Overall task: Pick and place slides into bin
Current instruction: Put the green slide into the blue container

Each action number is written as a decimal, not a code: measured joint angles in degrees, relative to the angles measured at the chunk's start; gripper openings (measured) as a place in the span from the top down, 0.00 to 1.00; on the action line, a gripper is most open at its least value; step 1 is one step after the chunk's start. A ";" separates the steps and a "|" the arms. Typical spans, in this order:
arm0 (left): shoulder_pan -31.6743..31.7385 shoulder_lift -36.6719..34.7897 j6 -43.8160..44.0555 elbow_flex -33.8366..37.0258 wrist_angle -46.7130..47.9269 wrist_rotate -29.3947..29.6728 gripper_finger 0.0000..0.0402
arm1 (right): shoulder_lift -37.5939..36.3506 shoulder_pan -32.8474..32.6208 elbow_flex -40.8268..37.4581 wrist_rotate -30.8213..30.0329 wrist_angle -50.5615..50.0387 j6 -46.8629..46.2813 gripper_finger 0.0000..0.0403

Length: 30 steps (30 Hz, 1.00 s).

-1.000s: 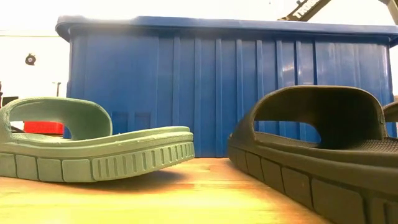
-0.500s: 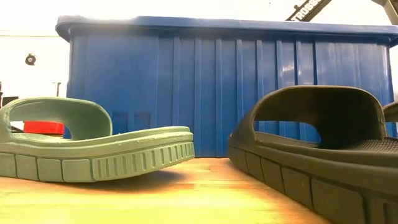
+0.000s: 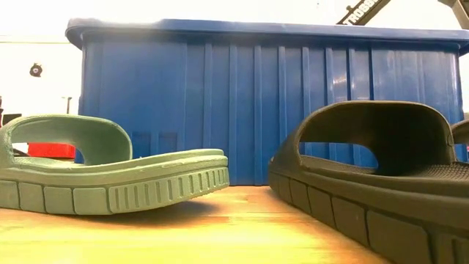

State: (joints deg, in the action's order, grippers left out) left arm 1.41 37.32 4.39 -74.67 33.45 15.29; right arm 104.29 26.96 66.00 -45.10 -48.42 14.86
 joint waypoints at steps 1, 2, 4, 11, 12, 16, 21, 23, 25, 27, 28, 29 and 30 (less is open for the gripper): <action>0.02 -0.05 0.39 0.00 0.01 -0.01 0.97 | 0.00 0.00 0.00 0.00 -0.13 0.01 0.87; 0.01 -0.07 1.08 0.00 0.02 -0.02 0.97 | -0.01 0.00 0.00 -0.01 -0.36 -0.01 0.85; 0.01 -0.09 1.30 0.00 0.02 -0.02 0.97 | 0.00 0.00 0.21 -0.19 -1.55 -0.32 0.80; 0.01 -0.10 1.30 0.00 0.02 -0.02 0.97 | -0.02 0.04 3.00 -0.34 -5.75 -4.50 0.60; 0.00 -0.07 1.30 0.00 0.02 -0.02 0.97 | -0.02 0.04 3.68 -0.33 -6.41 -4.85 0.58; 0.00 0.02 1.30 0.00 0.02 -0.04 0.97 | -0.09 0.04 5.71 0.96 -8.59 -4.12 0.49; 0.02 0.00 1.35 0.00 0.02 -0.04 0.97 | -0.09 0.55 6.38 1.36 -9.71 -1.71 0.42; 0.02 0.00 1.37 0.00 0.02 -0.09 0.97 | -0.09 0.94 6.24 1.58 -9.94 -1.49 0.40; 0.00 0.00 1.39 0.00 0.02 -0.16 0.97 | -0.09 1.16 6.22 2.74 -10.85 -1.41 0.38; 0.01 0.01 1.39 0.00 0.02 -0.37 0.97 | -0.09 1.26 6.47 5.06 -12.61 -1.10 0.37; 0.00 0.01 1.41 0.00 0.02 -0.45 0.97 | -0.09 1.26 6.66 5.85 -13.11 -0.88 0.36; 0.00 0.05 1.43 0.00 0.02 -0.46 0.97 | -0.09 1.25 6.74 6.21 -13.33 -0.88 0.36; 0.00 0.07 1.43 0.00 0.02 -0.48 0.97 | -0.09 1.25 6.82 6.34 -13.79 -0.87 0.35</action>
State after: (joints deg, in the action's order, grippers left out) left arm 1.41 37.39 5.82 -74.67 33.47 14.81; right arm 104.20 28.21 72.82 -38.76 -62.21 13.99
